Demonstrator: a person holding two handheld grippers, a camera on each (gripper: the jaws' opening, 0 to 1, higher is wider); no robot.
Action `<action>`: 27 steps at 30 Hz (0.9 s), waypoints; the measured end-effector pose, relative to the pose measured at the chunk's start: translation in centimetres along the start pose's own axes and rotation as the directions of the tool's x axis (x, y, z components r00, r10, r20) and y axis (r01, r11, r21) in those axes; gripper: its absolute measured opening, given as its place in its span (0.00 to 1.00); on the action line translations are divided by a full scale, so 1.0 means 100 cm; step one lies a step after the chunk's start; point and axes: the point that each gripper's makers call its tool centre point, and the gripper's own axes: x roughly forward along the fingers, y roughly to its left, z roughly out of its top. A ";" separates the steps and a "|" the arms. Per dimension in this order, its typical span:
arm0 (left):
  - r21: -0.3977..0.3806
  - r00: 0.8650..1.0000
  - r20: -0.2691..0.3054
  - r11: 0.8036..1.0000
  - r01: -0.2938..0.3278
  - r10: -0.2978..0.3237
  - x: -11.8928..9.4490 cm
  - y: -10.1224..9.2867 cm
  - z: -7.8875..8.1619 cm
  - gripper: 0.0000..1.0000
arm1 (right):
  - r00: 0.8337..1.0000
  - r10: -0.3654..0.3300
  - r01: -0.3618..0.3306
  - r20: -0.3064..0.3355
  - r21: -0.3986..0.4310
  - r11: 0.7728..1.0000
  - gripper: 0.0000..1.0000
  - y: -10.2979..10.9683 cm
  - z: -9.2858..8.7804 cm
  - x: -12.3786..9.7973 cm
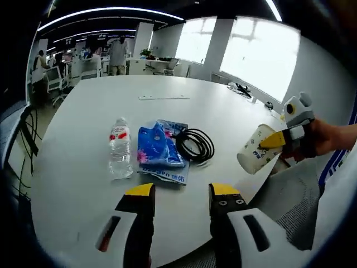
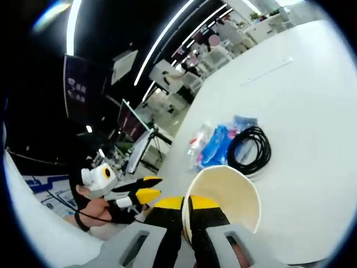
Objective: Arrange the tabletop items into an orderly group along one side of the table until the central work area is clear of visible clutter.
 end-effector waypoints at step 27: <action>-0.148 0.989 0.062 0.981 -0.126 0.136 -0.040 0.047 -0.006 0.37 | 0.996 -0.027 0.016 -0.089 -0.121 0.993 0.00 0.004 0.069 0.090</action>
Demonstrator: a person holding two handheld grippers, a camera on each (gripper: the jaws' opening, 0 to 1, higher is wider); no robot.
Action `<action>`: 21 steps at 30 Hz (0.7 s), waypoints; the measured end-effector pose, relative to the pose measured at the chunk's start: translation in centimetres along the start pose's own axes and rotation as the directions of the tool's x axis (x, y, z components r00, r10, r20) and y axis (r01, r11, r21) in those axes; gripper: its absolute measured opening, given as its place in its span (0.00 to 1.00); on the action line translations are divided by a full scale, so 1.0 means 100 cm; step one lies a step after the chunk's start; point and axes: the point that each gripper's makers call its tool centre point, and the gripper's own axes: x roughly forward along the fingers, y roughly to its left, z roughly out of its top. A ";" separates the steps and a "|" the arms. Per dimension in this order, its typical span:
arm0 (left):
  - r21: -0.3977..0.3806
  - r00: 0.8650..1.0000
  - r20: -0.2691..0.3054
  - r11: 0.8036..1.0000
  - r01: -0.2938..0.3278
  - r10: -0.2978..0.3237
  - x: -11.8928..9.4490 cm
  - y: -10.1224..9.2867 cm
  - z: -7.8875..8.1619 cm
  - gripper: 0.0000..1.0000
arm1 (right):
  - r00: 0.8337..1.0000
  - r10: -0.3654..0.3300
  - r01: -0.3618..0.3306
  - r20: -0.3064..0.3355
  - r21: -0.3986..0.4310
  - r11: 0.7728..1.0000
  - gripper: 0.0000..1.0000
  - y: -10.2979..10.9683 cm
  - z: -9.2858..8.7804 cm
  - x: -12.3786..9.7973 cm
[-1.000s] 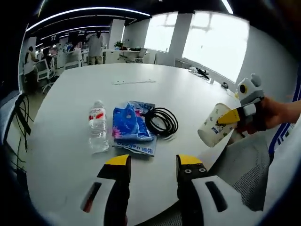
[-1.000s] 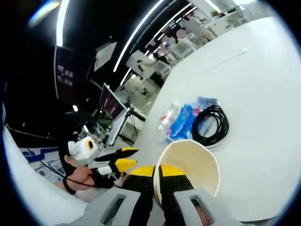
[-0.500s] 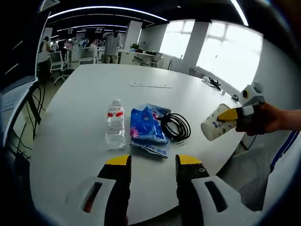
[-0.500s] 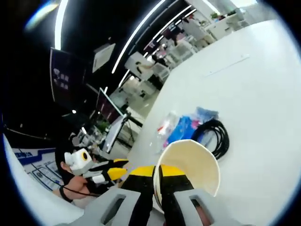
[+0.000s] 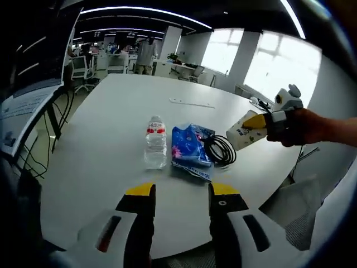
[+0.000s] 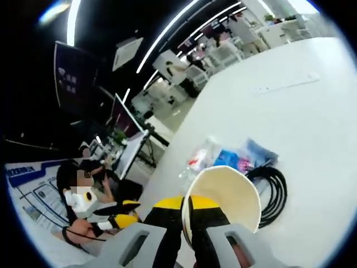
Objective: Arrange the tabletop items into an orderly group along one side of the table until the central work area is clear of visible clutter.
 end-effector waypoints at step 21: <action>-0.014 0.999 0.038 1.000 0.027 -0.027 0.002 0.005 0.010 0.39 | 0.989 -0.147 0.145 -0.022 -0.059 0.988 0.00 -0.038 0.062 0.083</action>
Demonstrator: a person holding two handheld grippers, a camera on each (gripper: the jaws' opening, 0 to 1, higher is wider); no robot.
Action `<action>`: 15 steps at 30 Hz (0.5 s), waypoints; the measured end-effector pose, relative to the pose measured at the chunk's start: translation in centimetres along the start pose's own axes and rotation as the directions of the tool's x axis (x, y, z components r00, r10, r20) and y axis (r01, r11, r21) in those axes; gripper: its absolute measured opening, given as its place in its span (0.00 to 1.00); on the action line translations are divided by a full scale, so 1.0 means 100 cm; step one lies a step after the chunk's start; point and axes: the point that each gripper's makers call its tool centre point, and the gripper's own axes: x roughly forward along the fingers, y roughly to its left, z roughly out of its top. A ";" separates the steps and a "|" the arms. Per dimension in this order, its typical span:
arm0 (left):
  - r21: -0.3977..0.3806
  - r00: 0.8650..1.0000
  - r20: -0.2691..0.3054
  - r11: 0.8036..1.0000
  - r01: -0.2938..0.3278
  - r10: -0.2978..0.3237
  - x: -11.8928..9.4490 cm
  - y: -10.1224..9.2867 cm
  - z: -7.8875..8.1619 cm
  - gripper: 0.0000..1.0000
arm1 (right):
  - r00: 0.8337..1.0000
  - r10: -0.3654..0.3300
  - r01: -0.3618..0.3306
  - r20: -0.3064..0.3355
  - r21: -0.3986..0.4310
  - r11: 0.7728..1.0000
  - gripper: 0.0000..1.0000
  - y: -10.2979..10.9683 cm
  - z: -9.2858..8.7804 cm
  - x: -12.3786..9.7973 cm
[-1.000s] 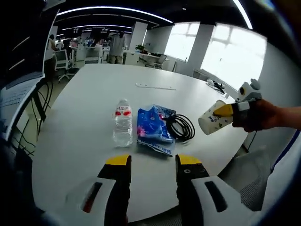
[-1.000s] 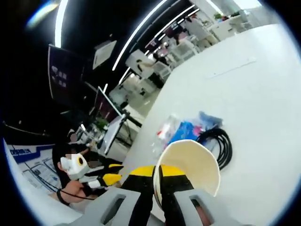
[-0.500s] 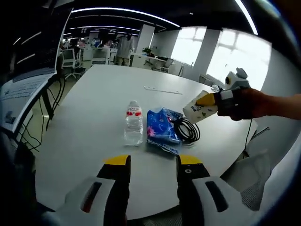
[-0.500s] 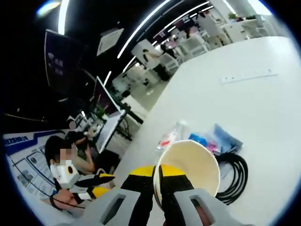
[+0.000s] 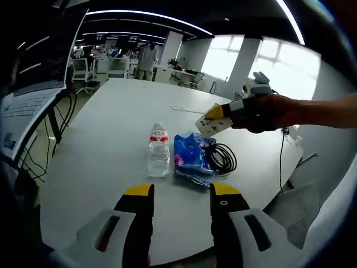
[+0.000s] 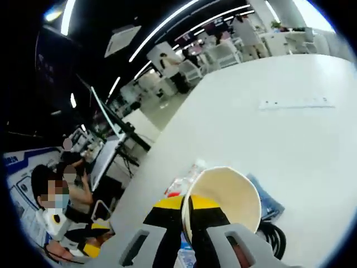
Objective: Arrange the tabletop items into an orderly group along one side of the table until the central work area is clear of visible clutter.
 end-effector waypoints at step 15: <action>0.002 1.000 0.017 1.000 0.014 -0.014 -0.004 -0.003 0.005 0.39 | 0.999 -0.048 0.048 0.011 -0.069 0.996 0.00 -0.015 0.026 0.056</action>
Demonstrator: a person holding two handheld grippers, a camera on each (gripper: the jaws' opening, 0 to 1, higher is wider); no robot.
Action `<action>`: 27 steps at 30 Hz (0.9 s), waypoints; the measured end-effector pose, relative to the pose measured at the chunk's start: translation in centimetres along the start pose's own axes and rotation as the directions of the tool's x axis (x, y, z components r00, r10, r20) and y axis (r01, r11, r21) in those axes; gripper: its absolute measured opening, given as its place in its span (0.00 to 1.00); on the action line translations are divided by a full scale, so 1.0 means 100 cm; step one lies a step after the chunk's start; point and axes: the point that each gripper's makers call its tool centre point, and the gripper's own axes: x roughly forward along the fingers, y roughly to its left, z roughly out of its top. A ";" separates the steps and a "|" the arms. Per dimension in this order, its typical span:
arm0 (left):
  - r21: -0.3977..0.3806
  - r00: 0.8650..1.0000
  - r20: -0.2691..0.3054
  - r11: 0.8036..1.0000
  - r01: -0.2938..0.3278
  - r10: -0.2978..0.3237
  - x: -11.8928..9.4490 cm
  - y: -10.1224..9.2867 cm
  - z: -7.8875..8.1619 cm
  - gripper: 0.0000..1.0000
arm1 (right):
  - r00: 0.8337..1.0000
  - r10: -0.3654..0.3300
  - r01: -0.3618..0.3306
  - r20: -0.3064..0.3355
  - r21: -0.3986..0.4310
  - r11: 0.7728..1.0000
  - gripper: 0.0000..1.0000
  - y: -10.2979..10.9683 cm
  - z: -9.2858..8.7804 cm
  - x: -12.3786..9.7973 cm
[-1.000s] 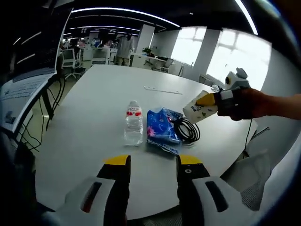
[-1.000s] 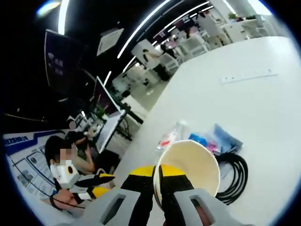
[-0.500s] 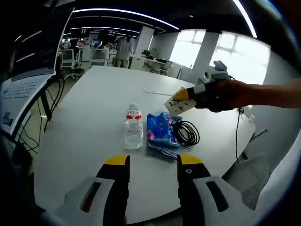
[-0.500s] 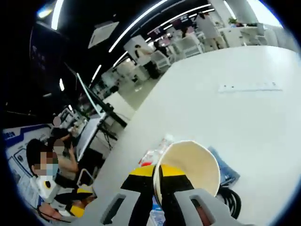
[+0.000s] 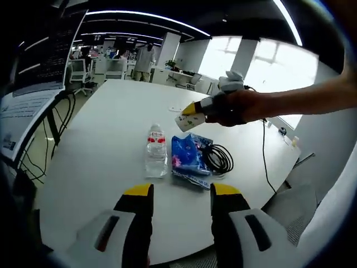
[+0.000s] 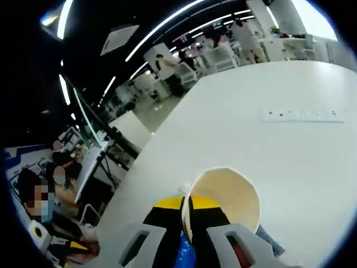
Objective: Arrange the tabletop items into an orderly group along one side of the table until the central work area is clear of visible clutter.
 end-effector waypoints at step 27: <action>-0.048 1.000 0.024 0.999 0.008 -0.007 -0.007 0.000 0.002 0.38 | 0.935 -0.225 0.027 -0.274 -0.578 0.816 0.04 -0.024 -0.028 0.045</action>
